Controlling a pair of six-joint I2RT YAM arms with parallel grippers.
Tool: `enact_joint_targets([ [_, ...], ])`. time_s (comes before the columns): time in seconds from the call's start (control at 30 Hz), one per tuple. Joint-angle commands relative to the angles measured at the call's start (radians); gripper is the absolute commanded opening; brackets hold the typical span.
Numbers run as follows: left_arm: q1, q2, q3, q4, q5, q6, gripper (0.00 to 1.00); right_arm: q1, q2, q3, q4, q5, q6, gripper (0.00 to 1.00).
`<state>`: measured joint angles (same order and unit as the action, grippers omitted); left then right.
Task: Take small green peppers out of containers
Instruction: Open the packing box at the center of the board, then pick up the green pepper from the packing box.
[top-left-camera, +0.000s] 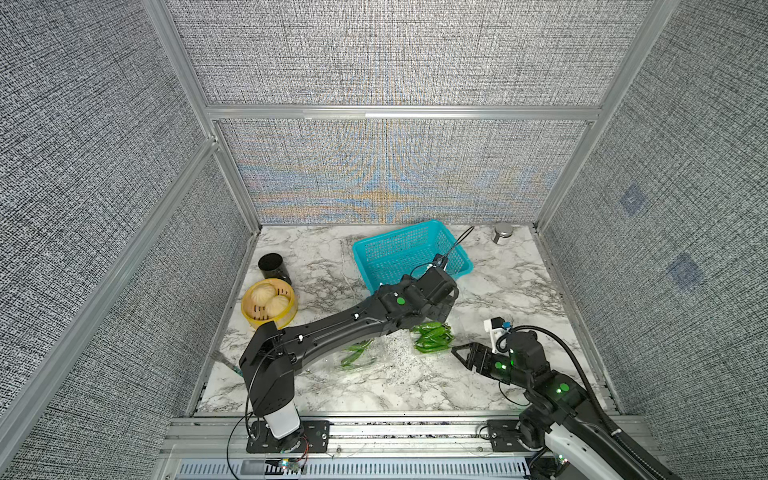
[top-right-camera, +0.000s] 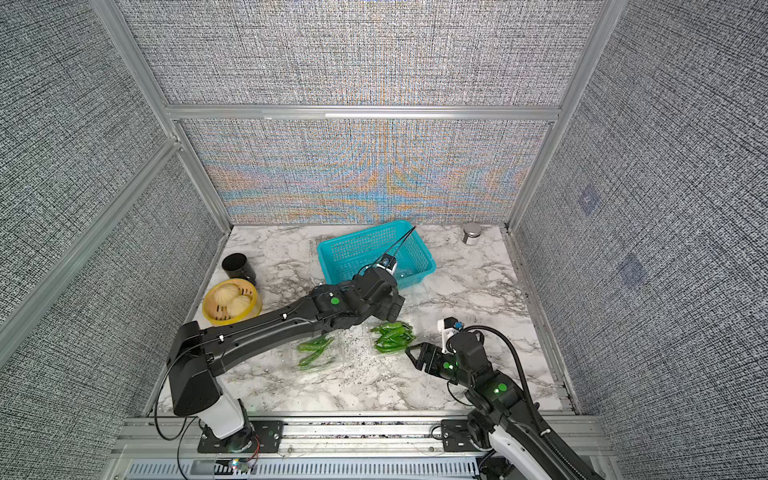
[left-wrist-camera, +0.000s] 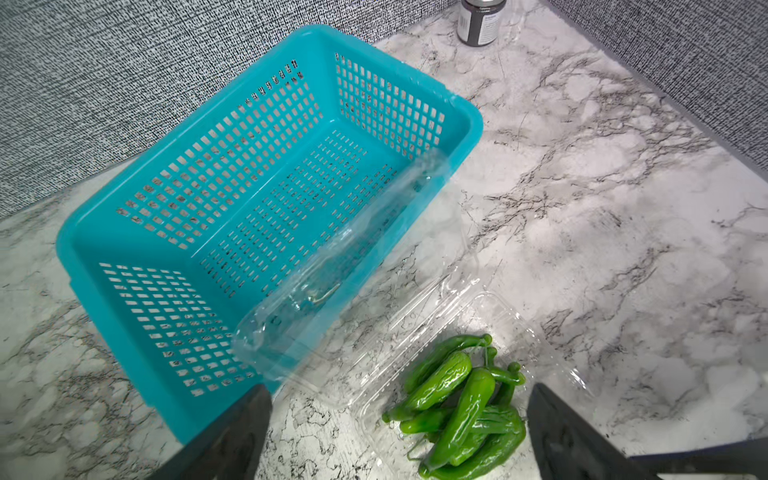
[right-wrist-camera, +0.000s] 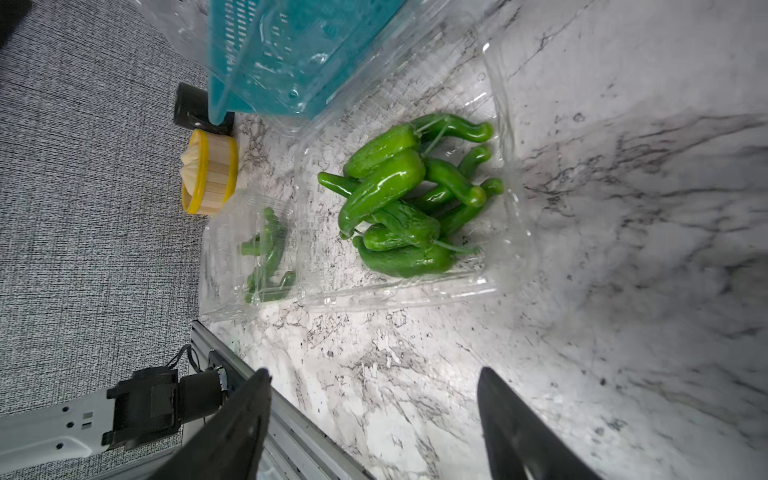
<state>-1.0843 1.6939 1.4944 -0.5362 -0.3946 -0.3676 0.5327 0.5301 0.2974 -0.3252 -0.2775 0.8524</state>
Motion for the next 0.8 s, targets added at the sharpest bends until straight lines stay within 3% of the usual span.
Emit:
enact_joint_targets([
  [0.0,0.000,-0.013,0.010,-0.074,0.039,-0.016,0.96,-0.006,0.055,0.040,0.011,0.015,-0.050,0.79],
  [0.27,-0.011,-0.069,-0.094,-0.085,0.170,-0.023,0.90,-0.055,0.311,0.257,-0.089,0.014,-0.225,0.81],
  [0.43,-0.023,-0.049,-0.158,-0.040,0.228,-0.027,0.82,-0.094,0.297,0.246,-0.078,0.030,-0.237,0.81],
  [0.67,-0.023,0.080,-0.176,0.065,0.268,-0.009,0.79,-0.202,0.301,0.219,-0.070,-0.044,-0.262,0.81],
  [0.77,-0.023,0.126,-0.152,0.090,0.245,-0.003,0.69,-0.214,0.296,0.193,-0.051,-0.060,-0.255,0.81],
])
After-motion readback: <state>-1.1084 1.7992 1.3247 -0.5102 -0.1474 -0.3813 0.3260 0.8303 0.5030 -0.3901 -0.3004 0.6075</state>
